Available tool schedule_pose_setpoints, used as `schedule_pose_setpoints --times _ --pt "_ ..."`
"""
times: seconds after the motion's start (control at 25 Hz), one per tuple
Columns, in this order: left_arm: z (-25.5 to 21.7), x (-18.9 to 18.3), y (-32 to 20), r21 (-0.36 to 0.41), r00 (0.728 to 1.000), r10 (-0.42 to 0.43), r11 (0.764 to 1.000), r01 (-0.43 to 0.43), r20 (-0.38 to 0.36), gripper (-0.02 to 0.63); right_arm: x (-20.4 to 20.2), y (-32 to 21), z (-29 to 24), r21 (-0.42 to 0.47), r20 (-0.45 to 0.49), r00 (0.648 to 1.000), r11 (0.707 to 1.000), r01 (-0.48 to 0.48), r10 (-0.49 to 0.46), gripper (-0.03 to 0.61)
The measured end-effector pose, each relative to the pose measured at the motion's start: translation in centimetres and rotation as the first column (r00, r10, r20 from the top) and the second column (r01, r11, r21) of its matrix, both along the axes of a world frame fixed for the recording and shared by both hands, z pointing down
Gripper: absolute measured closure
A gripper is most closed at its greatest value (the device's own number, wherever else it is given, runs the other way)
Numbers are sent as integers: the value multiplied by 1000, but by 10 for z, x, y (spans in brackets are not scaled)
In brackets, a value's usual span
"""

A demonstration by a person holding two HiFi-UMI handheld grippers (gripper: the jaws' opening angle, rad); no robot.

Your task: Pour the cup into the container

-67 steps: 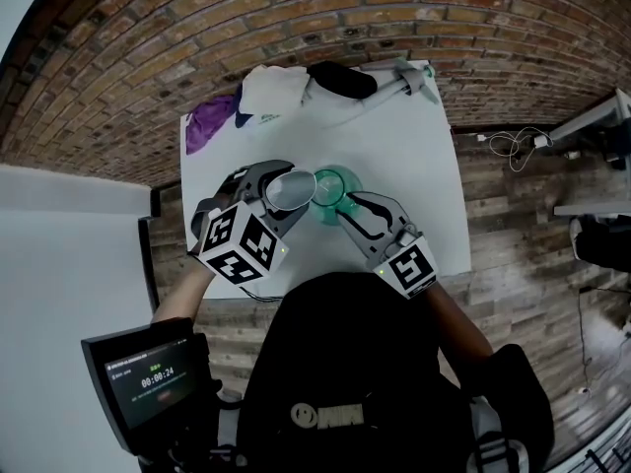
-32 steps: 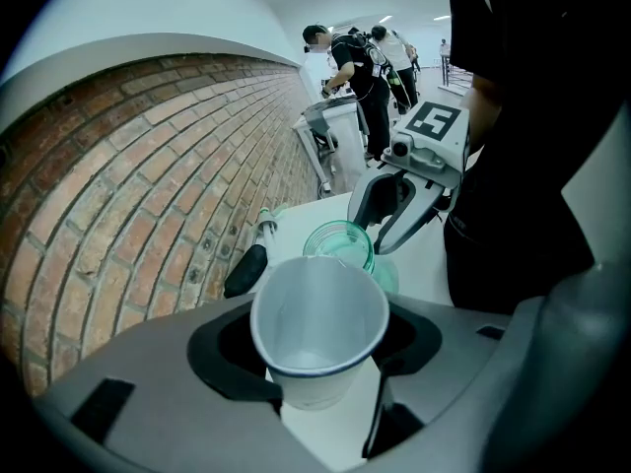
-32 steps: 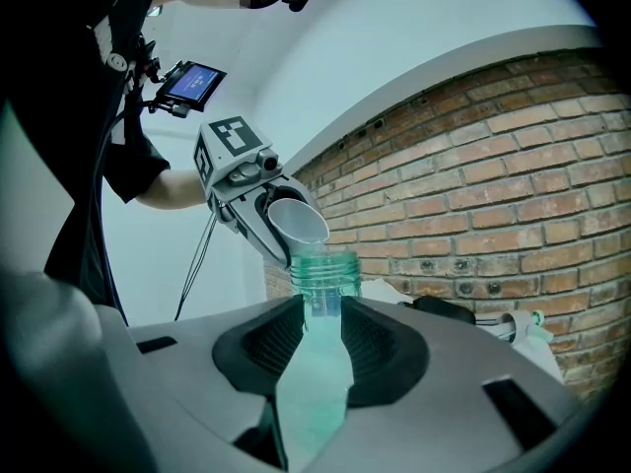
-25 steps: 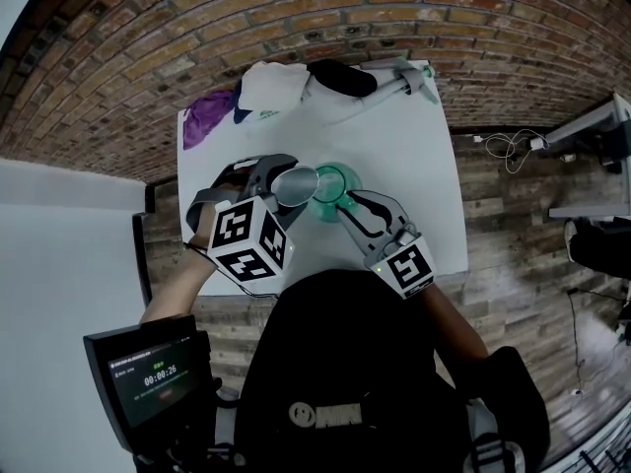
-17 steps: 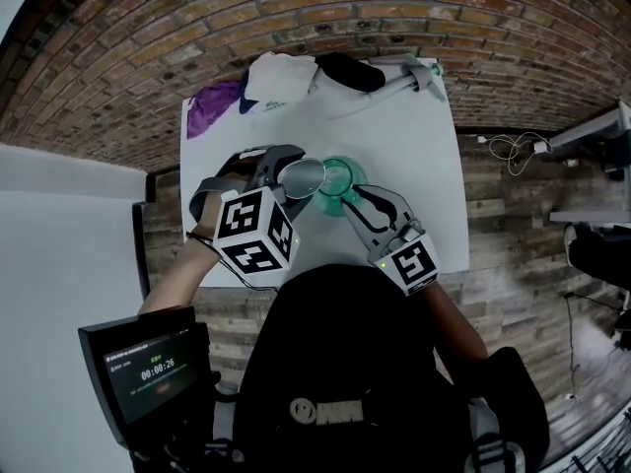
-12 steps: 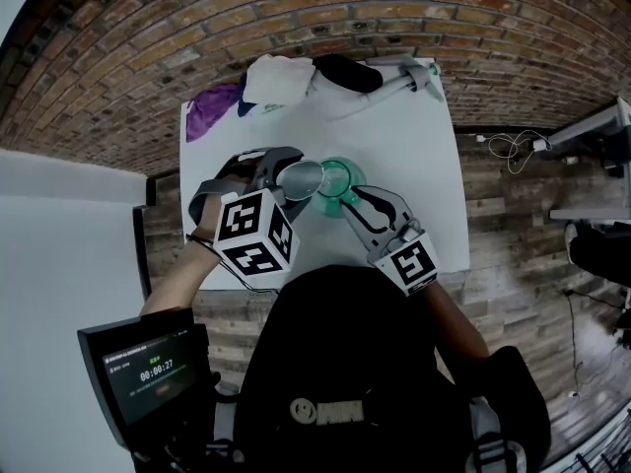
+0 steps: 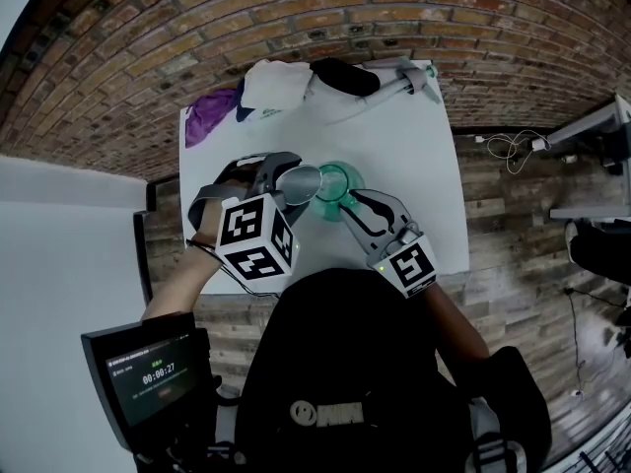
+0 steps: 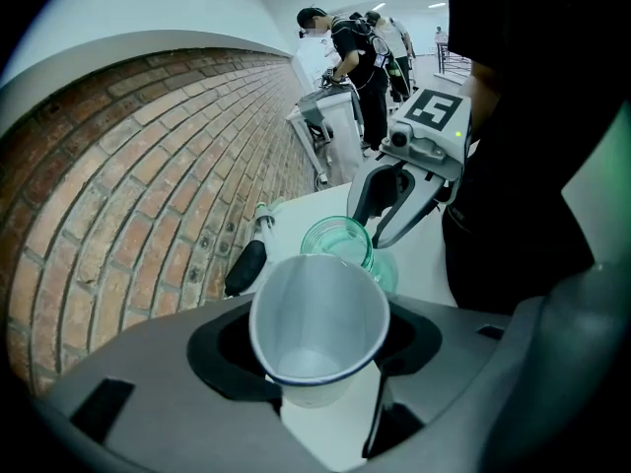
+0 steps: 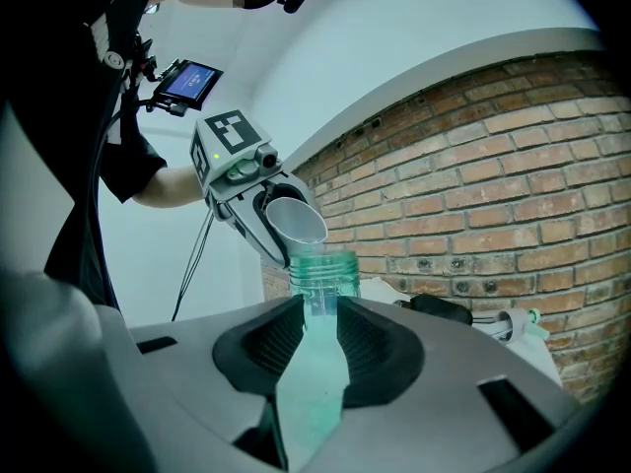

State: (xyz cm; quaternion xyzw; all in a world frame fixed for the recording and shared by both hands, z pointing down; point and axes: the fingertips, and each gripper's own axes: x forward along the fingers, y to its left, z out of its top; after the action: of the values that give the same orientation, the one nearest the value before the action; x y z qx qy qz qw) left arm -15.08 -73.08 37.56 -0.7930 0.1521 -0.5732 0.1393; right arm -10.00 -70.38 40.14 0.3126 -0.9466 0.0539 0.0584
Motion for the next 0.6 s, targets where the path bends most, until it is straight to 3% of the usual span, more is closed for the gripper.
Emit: schedule_pose_setpoints --times 0.6 --pt "0 -1 -1 -8 999 9 1000 -9 33 347 -1 -1 0 5 -6 1000 1000 3 -2 471"
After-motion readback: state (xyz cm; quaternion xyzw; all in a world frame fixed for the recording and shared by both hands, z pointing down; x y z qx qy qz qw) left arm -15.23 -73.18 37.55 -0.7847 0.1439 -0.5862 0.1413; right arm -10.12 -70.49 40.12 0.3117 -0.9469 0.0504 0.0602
